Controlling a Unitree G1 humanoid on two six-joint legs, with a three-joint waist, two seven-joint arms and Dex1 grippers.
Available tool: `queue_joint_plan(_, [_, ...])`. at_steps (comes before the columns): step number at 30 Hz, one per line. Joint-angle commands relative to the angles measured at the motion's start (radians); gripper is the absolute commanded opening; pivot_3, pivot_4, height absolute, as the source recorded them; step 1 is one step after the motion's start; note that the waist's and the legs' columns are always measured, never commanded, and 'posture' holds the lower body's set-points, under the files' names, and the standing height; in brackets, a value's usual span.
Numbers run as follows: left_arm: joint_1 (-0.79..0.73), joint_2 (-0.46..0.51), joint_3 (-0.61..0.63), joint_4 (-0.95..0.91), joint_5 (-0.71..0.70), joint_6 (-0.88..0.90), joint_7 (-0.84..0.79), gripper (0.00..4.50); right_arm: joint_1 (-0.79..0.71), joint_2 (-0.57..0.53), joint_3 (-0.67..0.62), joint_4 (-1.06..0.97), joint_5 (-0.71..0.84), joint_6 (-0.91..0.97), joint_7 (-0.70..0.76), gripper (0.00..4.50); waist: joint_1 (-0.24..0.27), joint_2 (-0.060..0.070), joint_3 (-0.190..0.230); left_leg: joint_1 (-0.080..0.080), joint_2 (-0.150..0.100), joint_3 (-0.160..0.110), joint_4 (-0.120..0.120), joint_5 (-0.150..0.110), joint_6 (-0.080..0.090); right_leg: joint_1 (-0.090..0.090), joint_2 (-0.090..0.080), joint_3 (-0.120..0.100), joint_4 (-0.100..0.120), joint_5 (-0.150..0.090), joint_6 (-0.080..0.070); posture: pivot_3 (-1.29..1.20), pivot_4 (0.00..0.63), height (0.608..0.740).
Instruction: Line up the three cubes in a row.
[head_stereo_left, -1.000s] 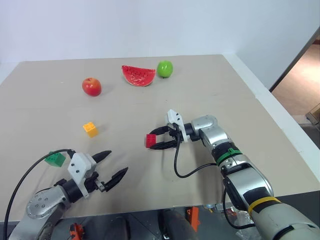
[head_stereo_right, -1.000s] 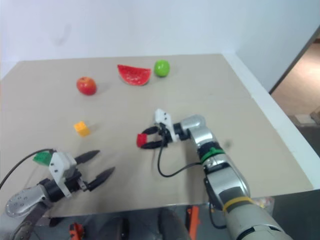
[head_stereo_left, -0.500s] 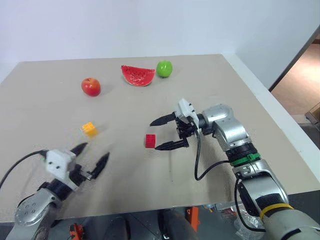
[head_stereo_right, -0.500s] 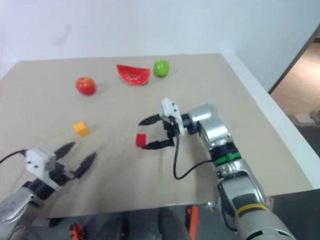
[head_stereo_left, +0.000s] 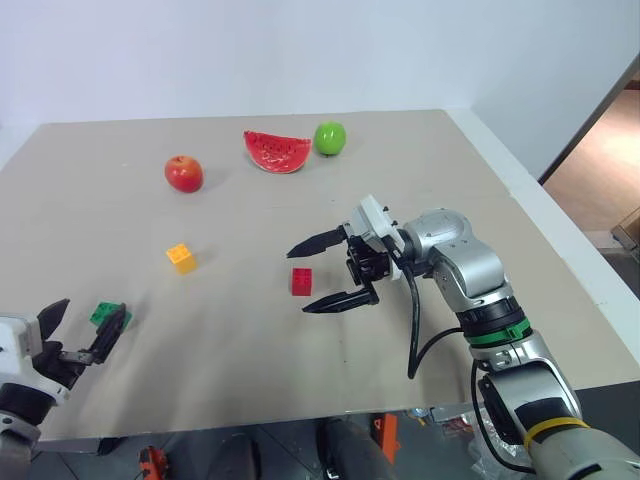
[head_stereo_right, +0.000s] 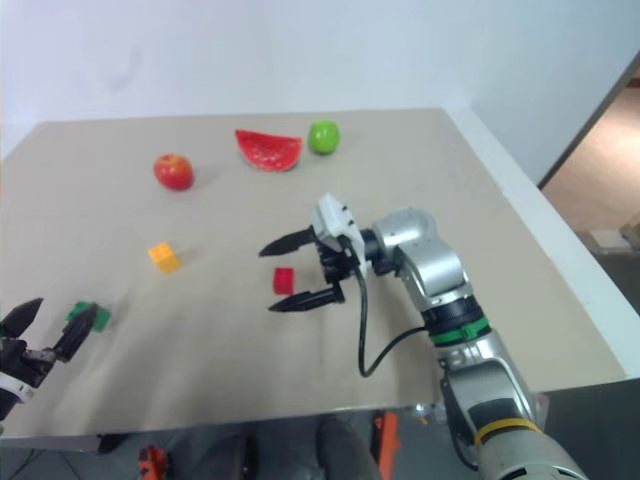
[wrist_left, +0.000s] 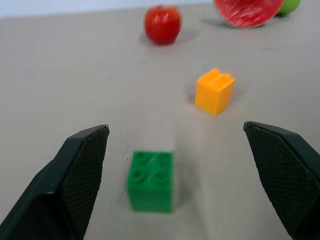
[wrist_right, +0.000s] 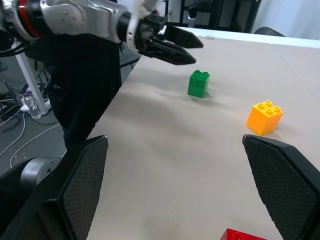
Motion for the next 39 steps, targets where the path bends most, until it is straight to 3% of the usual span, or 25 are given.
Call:
queue_joint_plan(1, [-0.014,0.051,0.026,0.069,-0.014,0.025,-0.052,4.50,-0.013,0.001,-0.013,-0.038,0.026,0.010,-0.009,4.48,0.000,0.000,0.000,0.000,0.000,0.000,0.000,0.000,0.000,0.000,0.000,-0.001,0.000,0.000,0.000,0.00,0.150,0.740])
queue_joint_plan(16, [-0.129,0.098,-0.090,0.265,0.128,0.005,-0.115,4.50,0.047,-0.044,-0.025,-0.086,0.007,-0.034,-0.083,4.48,0.001,0.000,0.000,-0.001,0.001,0.000,-0.001,-0.001,-0.001,-0.001,0.000,-0.001,0.000,0.000,0.000,0.00,0.150,0.740])
queue_joint_plan(20, [-0.157,0.108,-0.117,0.298,0.163,-0.016,-0.149,3.38,0.058,-0.056,-0.026,-0.093,0.013,-0.034,-0.091,4.50,0.001,0.000,0.000,-0.001,0.001,0.000,-0.001,-0.001,-0.001,-0.001,0.000,-0.001,0.000,0.000,0.000,0.00,0.150,0.740])
queue_joint_plan(25, [-0.177,0.098,-0.124,0.301,0.179,-0.021,-0.143,1.46,0.071,-0.062,-0.032,-0.105,0.029,-0.021,-0.101,4.50,0.001,0.000,0.000,-0.001,0.001,0.000,-0.001,-0.001,-0.001,-0.001,0.000,-0.001,0.000,0.000,0.000,0.00,0.150,0.740])
queue_joint_plan(31, [-0.155,0.094,-0.141,0.243,0.180,-0.019,-0.159,1.35,0.085,-0.059,-0.049,-0.123,0.069,0.016,-0.118,4.50,0.001,0.000,0.000,-0.001,0.001,0.000,-0.001,-0.001,-0.001,-0.001,0.000,-0.001,0.000,0.000,0.000,0.00,0.150,0.740])
queue_joint_plan(39, [-0.202,0.200,-0.281,0.083,0.175,-0.036,-0.344,1.35,0.090,-0.075,-0.050,-0.135,0.070,0.019,-0.126,4.50,0.003,0.000,0.000,-0.001,0.000,-0.001,-0.001,-0.001,-0.001,-0.001,-0.001,-0.001,0.000,0.000,0.001,0.00,0.150,0.740])
